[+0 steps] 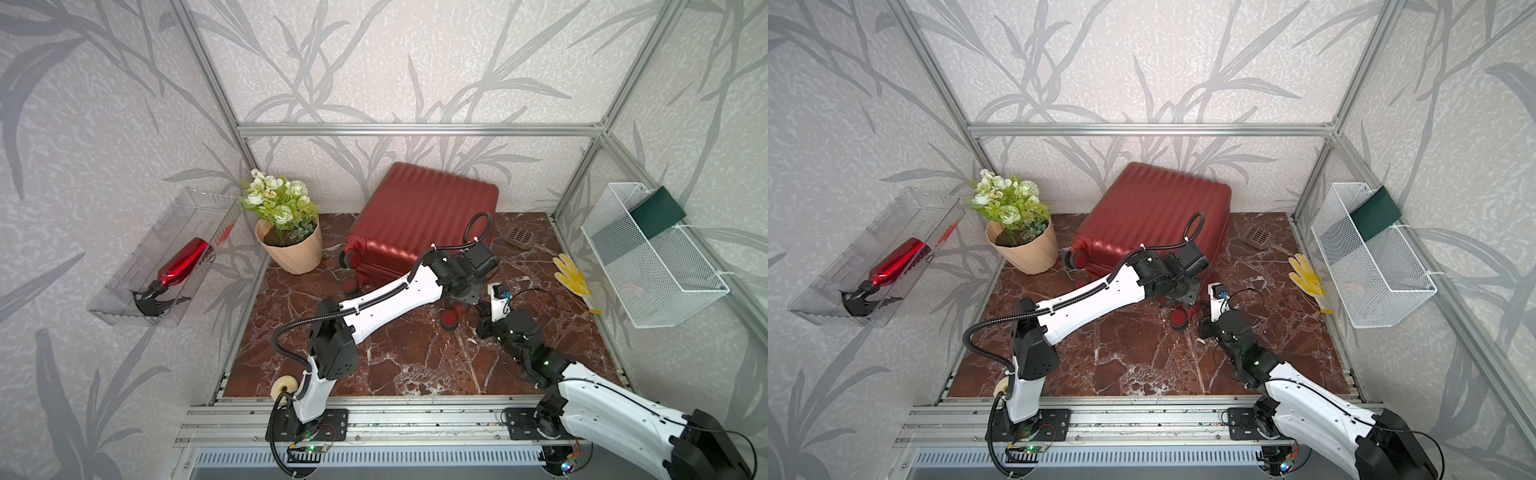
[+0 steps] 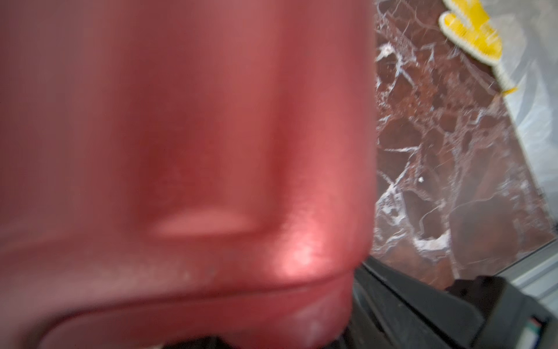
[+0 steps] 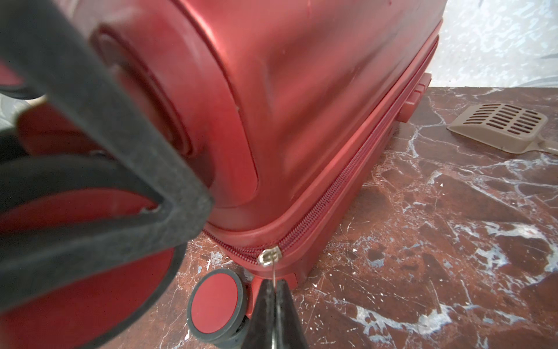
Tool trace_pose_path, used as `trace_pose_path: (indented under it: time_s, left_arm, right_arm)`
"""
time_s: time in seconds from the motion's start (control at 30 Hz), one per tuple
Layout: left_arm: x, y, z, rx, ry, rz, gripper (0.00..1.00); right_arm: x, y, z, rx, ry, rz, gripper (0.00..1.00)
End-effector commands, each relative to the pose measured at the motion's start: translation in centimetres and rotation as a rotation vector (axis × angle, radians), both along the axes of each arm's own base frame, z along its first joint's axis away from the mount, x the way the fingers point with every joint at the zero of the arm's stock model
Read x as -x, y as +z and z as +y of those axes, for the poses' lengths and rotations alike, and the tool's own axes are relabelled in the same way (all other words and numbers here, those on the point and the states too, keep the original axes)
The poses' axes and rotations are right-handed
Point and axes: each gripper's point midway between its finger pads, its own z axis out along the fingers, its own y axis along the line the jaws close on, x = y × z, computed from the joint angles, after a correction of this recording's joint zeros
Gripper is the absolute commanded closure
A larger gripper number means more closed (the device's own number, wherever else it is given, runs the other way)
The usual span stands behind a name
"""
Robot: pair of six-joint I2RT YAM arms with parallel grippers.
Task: Open the suitcase zippers
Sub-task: Adjust the suitcase at the center of the board.
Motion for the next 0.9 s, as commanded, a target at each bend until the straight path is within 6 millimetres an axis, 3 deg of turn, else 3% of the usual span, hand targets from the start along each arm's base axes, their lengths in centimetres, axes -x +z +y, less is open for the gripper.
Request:
trace_pose_path:
  time_s: [0.0, 0.17, 0.4, 0.7, 0.87]
  left_arm:
    - [-0.4, -1.8, 5.9, -0.279, -0.004, -0.033, 0.82]
    - [0.9, -1.3, 7.2, -0.307, -0.095, -0.049, 1.0]
    - [3.9, -0.8, 8.8, -0.284, -0.196, -0.06, 1.0]
    - [6.2, 1.7, 10.9, -0.241, -0.312, -0.106, 1.0]
    - [8.3, 1.9, 11.7, -0.183, -0.382, -0.102, 1.0]
  right_arm:
    - [0.0, -0.8, -1.3, 0.051, -0.058, 0.025, 1.0]
    - [-0.4, -1.5, -2.3, 0.099, -0.112, 0.033, 1.0]
    - [-1.7, -1.0, -2.7, 0.145, -0.166, 0.01, 1.0]
    - [-1.6, -0.2, -4.3, 0.176, -0.228, -0.02, 1.0]
    - [-3.4, 0.7, -5.6, 0.149, -0.296, -0.031, 1.0]
